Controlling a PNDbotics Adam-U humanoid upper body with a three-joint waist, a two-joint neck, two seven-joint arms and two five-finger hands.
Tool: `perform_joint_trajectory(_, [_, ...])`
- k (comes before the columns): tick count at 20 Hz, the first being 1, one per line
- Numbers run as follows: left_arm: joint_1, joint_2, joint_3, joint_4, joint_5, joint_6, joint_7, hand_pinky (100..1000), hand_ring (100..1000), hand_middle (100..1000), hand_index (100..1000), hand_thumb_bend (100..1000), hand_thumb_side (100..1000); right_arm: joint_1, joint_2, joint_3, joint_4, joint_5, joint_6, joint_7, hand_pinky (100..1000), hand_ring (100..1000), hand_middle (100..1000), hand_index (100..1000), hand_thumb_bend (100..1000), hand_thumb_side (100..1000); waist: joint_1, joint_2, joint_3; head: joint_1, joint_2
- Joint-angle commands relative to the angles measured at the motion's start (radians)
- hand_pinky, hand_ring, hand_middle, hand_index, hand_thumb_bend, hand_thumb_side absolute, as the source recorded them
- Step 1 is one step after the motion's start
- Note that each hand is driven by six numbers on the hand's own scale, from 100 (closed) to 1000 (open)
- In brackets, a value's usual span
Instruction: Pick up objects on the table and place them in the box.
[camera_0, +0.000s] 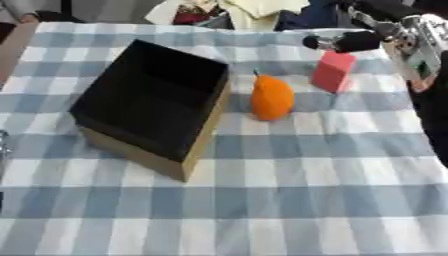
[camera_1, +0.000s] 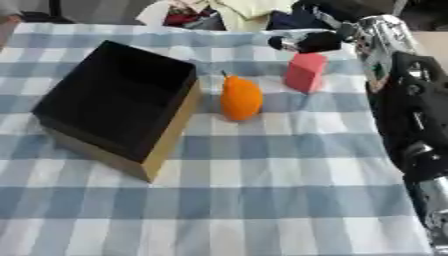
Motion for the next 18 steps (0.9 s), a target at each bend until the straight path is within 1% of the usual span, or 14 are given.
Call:
perform_joint_trajectory(1, [-0.008, 0.008, 0.000, -0.015, 0.002, -0.001, -0.004, 469, 596, 573, 687, 133, 816, -0.033, -0.014, -0.017, -0.002, 0.000, 0.033, 0.062, 969, 987, 934, 1000, 581, 980, 0.001, -0.024, 0.002, 0.001, -0.012])
perform_joint_trajectory(2, [-0.008, 0.009, 0.000, -0.015, 0.002, 0.000, -0.005, 469, 596, 573, 687, 132, 816, -0.036, -0.014, -0.021, 0.000, -0.005, 0.042, 0.078, 970, 988, 932, 1000, 571, 952, 0.001, -0.024, 0.002, 0.001, -0.012])
perform_joint_trajectory(4, [-0.008, 0.009, 0.000, -0.015, 0.001, 0.001, -0.006, 468, 597, 573, 687, 131, 815, -0.040, -0.014, -0.028, 0.003, -0.019, 0.057, 0.105, 973, 988, 930, 1000, 560, 943, 0.000, -0.025, 0.002, 0.002, -0.014])
perform_joint_trajectory(5, [-0.007, 0.010, -0.001, -0.015, 0.001, 0.001, -0.007, 468, 597, 573, 687, 130, 815, -0.042, -0.015, -0.030, 0.003, -0.028, 0.062, 0.116, 974, 989, 931, 1000, 533, 900, 0.000, -0.025, 0.002, 0.002, -0.014])
perform_joint_trajectory(6, [-0.007, 0.010, -0.001, -0.015, 0.000, 0.001, -0.009, 468, 597, 573, 687, 130, 815, -0.044, -0.017, -0.032, 0.003, -0.034, 0.067, 0.126, 974, 990, 932, 1000, 531, 894, -0.001, -0.025, 0.002, 0.003, -0.015])
perform_joint_trajectory(7, [-0.007, 0.011, -0.001, -0.015, -0.001, 0.001, -0.010, 468, 597, 573, 686, 129, 814, -0.045, -0.019, -0.033, 0.005, -0.037, 0.072, 0.135, 974, 991, 936, 1000, 509, 857, -0.001, -0.025, 0.001, 0.004, -0.015])
perform_joint_trajectory(11, [-0.006, 0.013, 0.000, -0.015, -0.003, 0.002, -0.012, 468, 597, 573, 686, 122, 805, -0.051, -0.029, -0.039, 0.012, -0.023, 0.097, 0.151, 982, 997, 949, 1000, 478, 755, -0.004, -0.026, 0.001, 0.006, -0.019])
perform_joint_trajectory(12, [-0.006, 0.014, 0.000, -0.015, -0.004, 0.002, -0.013, 468, 597, 573, 686, 118, 801, -0.052, -0.031, -0.039, 0.013, -0.019, 0.099, 0.153, 986, 997, 950, 1000, 448, 683, -0.005, -0.026, 0.001, 0.007, -0.019])
perform_joint_trajectory(13, [-0.006, 0.014, 0.000, -0.015, -0.005, 0.002, -0.014, 467, 597, 573, 686, 116, 799, -0.052, -0.033, -0.039, 0.015, -0.016, 0.097, 0.155, 990, 996, 951, 1000, 436, 656, -0.006, -0.026, 0.001, 0.008, -0.019])
perform_joint_trajectory(17, [-0.005, 0.016, 0.001, -0.015, -0.011, 0.003, -0.018, 467, 597, 573, 685, 110, 791, -0.051, -0.041, -0.040, 0.026, -0.029, 0.089, 0.172, 1000, 994, 948, 1000, 405, 583, -0.008, -0.026, -0.001, 0.009, -0.019])
perform_joint_trajectory(18, [-0.005, 0.017, 0.001, -0.015, -0.012, 0.003, -0.018, 467, 597, 573, 685, 109, 790, -0.051, -0.044, -0.039, 0.030, -0.034, 0.088, 0.177, 1000, 995, 948, 1000, 405, 578, -0.009, -0.027, -0.001, 0.010, -0.019])
